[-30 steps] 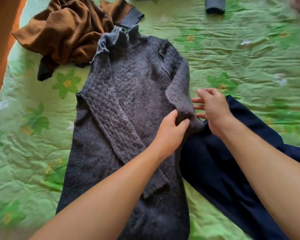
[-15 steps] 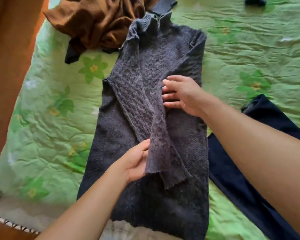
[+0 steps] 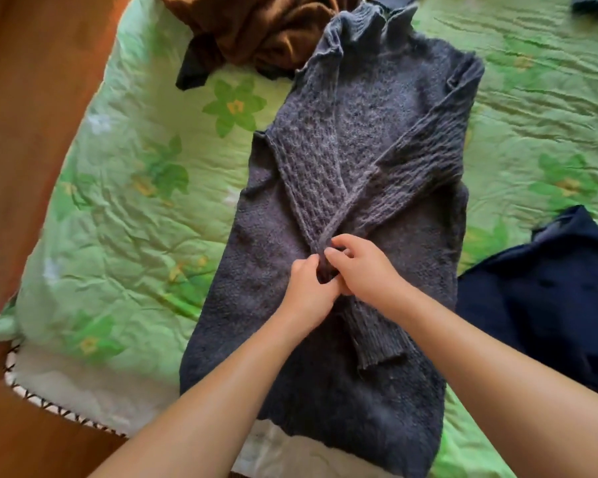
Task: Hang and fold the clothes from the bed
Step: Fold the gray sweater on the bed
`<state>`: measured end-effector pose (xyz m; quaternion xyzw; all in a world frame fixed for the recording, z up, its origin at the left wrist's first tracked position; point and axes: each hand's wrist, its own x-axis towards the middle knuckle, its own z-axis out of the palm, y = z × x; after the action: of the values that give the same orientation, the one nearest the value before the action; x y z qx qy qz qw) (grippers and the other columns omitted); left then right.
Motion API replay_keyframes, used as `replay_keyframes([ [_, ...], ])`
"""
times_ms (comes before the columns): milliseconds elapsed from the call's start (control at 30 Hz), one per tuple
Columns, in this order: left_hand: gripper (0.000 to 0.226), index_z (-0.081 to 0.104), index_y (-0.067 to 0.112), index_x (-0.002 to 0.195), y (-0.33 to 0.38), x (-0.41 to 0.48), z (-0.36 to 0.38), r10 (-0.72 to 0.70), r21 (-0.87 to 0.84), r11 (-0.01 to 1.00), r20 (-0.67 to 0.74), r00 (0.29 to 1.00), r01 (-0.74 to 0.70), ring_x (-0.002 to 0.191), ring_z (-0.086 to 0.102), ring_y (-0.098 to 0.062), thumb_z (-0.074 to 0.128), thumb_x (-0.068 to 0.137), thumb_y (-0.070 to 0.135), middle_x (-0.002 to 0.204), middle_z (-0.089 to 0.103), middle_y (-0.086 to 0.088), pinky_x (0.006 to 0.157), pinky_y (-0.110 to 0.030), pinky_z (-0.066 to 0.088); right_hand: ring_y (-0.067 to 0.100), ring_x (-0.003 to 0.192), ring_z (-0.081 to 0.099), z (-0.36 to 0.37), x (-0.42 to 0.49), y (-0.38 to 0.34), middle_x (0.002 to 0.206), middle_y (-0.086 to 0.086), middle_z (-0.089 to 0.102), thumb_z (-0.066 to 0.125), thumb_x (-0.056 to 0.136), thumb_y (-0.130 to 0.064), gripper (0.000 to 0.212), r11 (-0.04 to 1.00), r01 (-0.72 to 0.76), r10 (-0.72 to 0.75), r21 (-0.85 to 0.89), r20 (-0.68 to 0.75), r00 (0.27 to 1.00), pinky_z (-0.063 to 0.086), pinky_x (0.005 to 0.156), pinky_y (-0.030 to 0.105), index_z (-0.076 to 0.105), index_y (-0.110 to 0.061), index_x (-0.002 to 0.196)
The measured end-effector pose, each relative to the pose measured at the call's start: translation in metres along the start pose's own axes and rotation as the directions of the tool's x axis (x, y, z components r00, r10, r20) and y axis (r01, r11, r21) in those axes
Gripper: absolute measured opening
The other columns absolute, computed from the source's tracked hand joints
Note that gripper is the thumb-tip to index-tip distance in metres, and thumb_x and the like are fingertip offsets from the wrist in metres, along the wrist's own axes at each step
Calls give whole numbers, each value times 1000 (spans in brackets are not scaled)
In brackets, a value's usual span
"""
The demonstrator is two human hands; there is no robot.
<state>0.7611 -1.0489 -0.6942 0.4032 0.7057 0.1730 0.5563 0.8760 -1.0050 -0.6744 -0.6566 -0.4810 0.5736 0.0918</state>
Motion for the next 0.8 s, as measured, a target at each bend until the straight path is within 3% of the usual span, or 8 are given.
replay_keyframes([
  [67,10,65,24,97,-2,-6,-10,8,-140,990,-11,1000,-9,77,68,-1,69,88,27,90,70,-1,65,-14,49,17,51,58,5,-8,-5,86,8,68,53,104,-24,22,963,-94,63,254,126,990,43,40,25,57,-20,125],
  [133,3,67,20,97,-9,-11,-21,44,-131,990,-71,997,-53,75,67,2,65,96,20,85,73,3,66,-18,50,18,51,57,12,-10,-3,84,10,67,50,105,-23,24,931,-98,43,352,161,986,41,39,25,58,-22,127],
  [267,13,73,14,95,-26,-12,-47,-10,-168,986,-92,996,-5,87,71,-18,63,97,21,93,77,-4,84,-38,55,21,79,63,2,-10,21,85,1,67,57,98,-33,16,992,73,-103,-101,-344,933,51,73,37,69,-23,103],
  [400,12,71,14,94,-44,-4,-70,-176,-224,960,-9,984,169,84,66,-21,65,94,25,92,74,-9,78,-43,57,37,113,56,-2,-26,60,121,14,59,63,92,-47,51,908,-216,105,-359,-304,947,49,95,48,50,-16,131],
  [467,13,69,10,92,-49,-1,-78,-149,-30,989,-48,988,148,74,62,-15,65,96,21,85,71,-9,68,-35,53,38,113,58,1,-29,75,120,14,63,64,93,-46,45,899,-258,169,-355,-263,950,49,91,44,52,-15,123],
  [567,16,67,8,86,-57,-2,-90,-51,176,983,-57,997,61,65,55,-9,66,95,21,73,66,-4,60,-28,46,32,106,60,-8,-33,78,101,5,64,66,95,-38,22,969,-222,177,-111,-319,931,40,79,35,57,-18,99],
  [667,19,65,8,84,-71,-1,-101,-50,266,963,33,998,39,63,60,-14,68,93,25,70,63,-1,54,-27,53,31,99,60,-18,-43,88,97,2,63,60,97,-43,22,951,-233,158,-203,-326,932,41,77,37,55,-21,101],
  [800,34,60,22,94,-57,6,-116,56,727,686,-14,998,-28,86,67,-26,60,90,56,85,69,1,71,-37,53,34,100,61,-27,-32,80,104,8,64,55,99,-44,28,885,-256,79,-388,-417,906,48,81,43,55,-19,113],
])
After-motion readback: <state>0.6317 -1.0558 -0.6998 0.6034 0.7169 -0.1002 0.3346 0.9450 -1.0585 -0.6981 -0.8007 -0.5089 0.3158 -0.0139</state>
